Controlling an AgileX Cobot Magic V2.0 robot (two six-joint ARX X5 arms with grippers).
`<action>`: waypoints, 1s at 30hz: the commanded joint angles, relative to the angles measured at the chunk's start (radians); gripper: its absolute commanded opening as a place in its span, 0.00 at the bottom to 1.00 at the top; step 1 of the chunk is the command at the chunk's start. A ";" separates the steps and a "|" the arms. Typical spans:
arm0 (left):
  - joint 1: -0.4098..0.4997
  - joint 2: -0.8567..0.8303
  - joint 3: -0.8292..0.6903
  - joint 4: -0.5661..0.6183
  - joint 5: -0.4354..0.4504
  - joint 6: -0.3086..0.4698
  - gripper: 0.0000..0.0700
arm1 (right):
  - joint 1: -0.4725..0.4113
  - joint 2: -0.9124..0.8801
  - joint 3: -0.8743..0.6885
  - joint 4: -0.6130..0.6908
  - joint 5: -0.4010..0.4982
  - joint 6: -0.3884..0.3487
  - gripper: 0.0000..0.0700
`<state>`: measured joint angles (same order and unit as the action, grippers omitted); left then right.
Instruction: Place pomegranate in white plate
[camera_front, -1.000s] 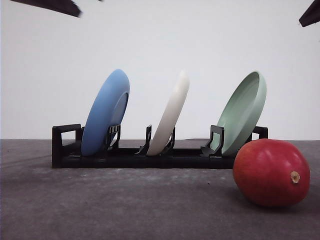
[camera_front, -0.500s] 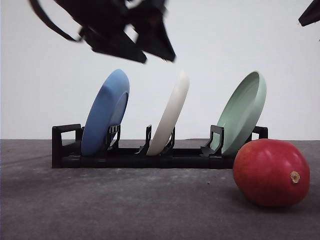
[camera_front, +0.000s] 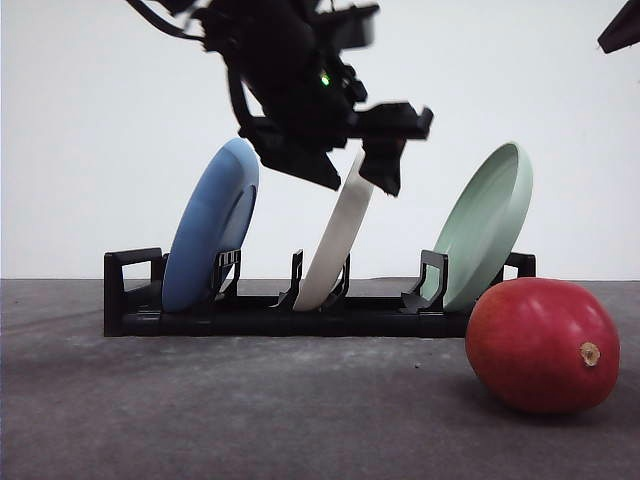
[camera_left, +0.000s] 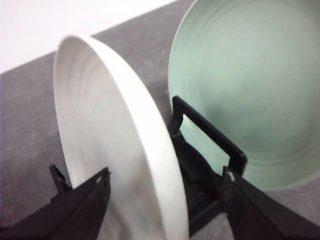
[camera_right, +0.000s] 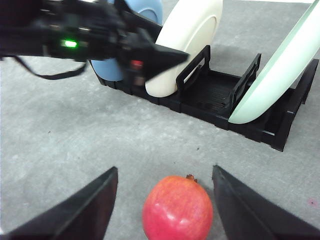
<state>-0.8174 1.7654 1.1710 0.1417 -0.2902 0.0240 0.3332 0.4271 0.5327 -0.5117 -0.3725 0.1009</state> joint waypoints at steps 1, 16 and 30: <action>-0.007 0.031 0.038 -0.004 -0.009 -0.015 0.61 | 0.005 0.002 0.013 0.010 -0.001 -0.004 0.54; -0.019 0.038 0.090 -0.124 -0.025 -0.018 0.28 | 0.005 0.002 0.013 0.010 0.006 -0.008 0.54; -0.042 0.009 0.100 -0.184 -0.025 -0.080 0.02 | 0.005 0.002 0.013 0.010 0.006 -0.008 0.54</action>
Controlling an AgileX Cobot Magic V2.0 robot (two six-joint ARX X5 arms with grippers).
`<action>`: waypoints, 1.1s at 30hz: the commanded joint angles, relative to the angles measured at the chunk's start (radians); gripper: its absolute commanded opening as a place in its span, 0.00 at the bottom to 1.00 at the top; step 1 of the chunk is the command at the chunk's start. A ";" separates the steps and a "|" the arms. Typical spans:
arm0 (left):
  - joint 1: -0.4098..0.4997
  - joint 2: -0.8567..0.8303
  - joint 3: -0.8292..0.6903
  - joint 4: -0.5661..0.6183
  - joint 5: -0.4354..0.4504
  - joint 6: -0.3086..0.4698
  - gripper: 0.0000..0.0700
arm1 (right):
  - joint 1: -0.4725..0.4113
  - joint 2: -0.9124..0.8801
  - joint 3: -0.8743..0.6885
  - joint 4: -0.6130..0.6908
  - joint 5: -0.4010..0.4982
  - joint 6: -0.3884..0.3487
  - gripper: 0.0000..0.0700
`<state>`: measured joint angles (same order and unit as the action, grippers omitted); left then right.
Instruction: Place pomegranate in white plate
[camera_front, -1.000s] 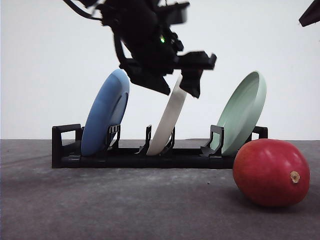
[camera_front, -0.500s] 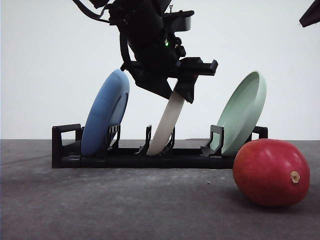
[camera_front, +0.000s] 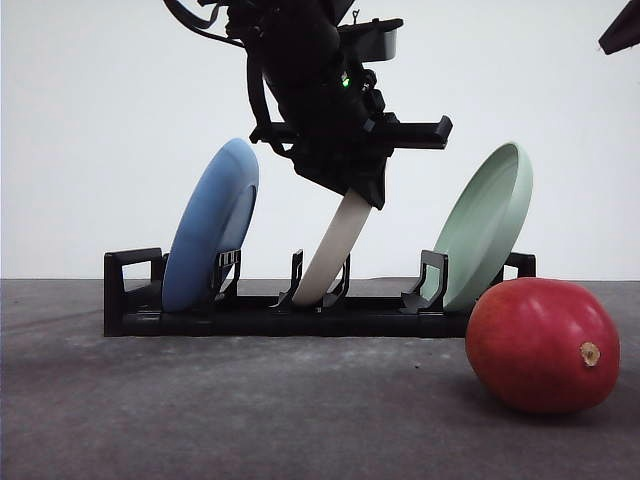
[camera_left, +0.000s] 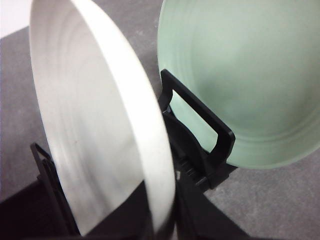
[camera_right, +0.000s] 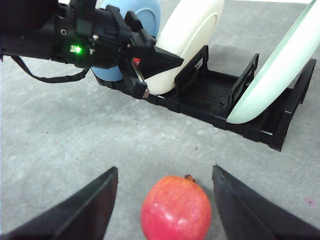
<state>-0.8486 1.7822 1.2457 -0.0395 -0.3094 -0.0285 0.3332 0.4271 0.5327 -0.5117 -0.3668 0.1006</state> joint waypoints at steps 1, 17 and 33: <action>-0.011 -0.017 0.025 -0.010 -0.006 -0.037 0.02 | 0.005 0.002 0.013 0.010 0.001 -0.008 0.54; -0.011 -0.248 0.025 -0.116 0.101 -0.165 0.02 | 0.005 0.002 0.013 0.010 0.000 -0.007 0.54; -0.023 -0.619 -0.203 -0.188 0.378 -0.282 0.02 | 0.005 0.002 0.013 0.009 0.000 -0.003 0.54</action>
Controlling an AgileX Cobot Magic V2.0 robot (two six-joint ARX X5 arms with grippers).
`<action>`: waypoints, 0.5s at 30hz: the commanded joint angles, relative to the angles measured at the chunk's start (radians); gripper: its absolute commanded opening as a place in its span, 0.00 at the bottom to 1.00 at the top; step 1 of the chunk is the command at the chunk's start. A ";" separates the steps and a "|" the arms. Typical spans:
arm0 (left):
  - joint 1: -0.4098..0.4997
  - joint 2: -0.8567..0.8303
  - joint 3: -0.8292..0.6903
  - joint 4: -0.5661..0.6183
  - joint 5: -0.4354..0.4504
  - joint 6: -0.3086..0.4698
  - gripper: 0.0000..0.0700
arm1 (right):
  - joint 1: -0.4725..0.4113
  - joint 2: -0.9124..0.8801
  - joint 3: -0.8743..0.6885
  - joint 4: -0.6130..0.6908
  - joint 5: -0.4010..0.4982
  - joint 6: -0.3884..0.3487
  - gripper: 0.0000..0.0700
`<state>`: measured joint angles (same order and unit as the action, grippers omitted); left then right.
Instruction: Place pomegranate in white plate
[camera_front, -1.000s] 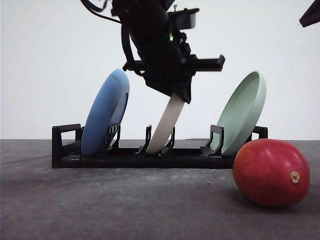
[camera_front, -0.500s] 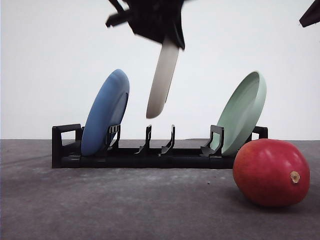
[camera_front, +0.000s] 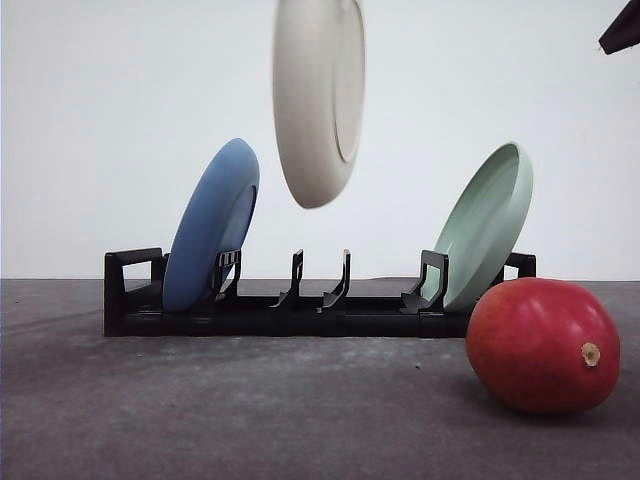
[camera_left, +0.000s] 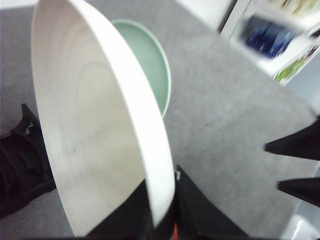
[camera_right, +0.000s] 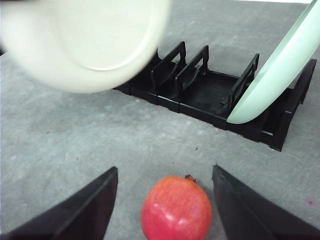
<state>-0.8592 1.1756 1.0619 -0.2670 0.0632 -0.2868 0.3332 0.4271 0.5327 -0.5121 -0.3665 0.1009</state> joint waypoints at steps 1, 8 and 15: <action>-0.013 -0.052 -0.069 0.082 0.005 -0.029 0.02 | 0.005 0.002 0.013 0.010 0.000 -0.003 0.54; -0.014 -0.276 -0.324 0.186 0.004 0.060 0.02 | 0.005 0.002 0.013 0.010 0.000 -0.003 0.54; -0.073 -0.312 -0.335 -0.062 -0.029 0.383 0.02 | 0.005 0.002 0.013 0.010 0.000 -0.003 0.54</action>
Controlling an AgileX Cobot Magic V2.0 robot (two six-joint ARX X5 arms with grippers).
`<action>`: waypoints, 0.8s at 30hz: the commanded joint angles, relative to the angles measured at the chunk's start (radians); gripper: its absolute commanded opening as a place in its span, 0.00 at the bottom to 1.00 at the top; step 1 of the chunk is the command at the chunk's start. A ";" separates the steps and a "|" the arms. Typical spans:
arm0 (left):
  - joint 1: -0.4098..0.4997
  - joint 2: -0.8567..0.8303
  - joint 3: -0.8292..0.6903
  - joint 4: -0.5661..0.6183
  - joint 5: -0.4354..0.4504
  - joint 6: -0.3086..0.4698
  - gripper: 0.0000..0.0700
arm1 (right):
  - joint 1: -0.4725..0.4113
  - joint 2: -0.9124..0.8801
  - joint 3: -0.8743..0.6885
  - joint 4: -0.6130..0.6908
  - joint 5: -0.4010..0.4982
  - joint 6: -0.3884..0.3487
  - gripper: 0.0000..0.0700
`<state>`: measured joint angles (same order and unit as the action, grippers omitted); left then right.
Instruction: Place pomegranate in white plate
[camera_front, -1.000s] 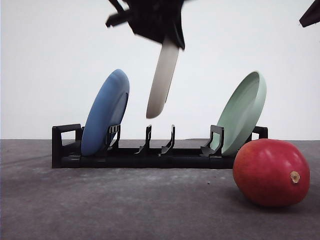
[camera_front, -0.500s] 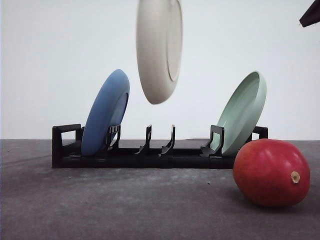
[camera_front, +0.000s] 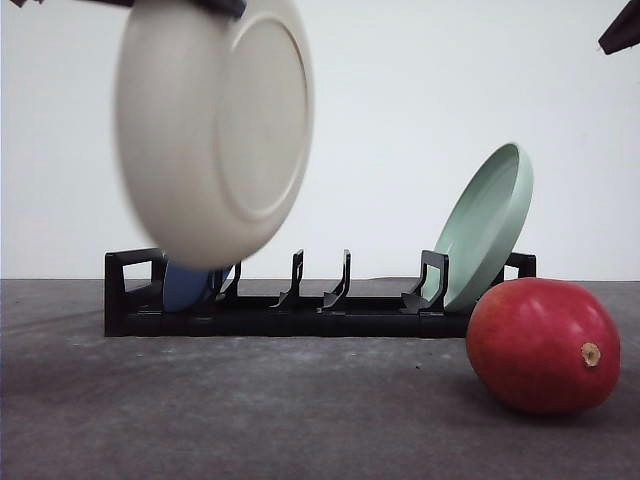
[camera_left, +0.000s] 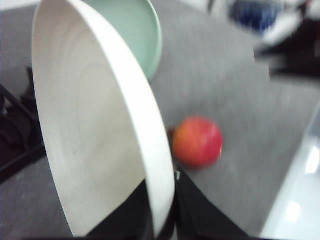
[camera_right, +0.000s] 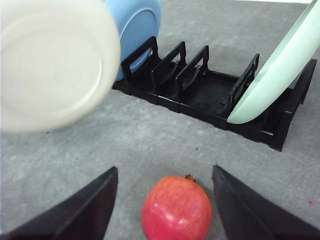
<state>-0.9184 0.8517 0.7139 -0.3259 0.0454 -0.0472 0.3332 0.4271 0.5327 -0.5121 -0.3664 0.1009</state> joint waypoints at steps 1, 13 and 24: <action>-0.030 0.022 0.013 -0.031 -0.035 0.197 0.02 | 0.005 0.002 0.013 0.010 0.000 -0.003 0.54; -0.259 0.311 0.013 -0.080 -0.428 0.602 0.02 | 0.005 0.002 0.013 0.010 0.000 -0.004 0.54; -0.334 0.572 0.014 -0.019 -0.603 0.643 0.02 | 0.005 0.002 0.013 0.010 0.000 -0.004 0.54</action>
<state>-1.2359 1.4070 0.7139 -0.3594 -0.5491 0.5849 0.3332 0.4271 0.5327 -0.5121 -0.3668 0.1009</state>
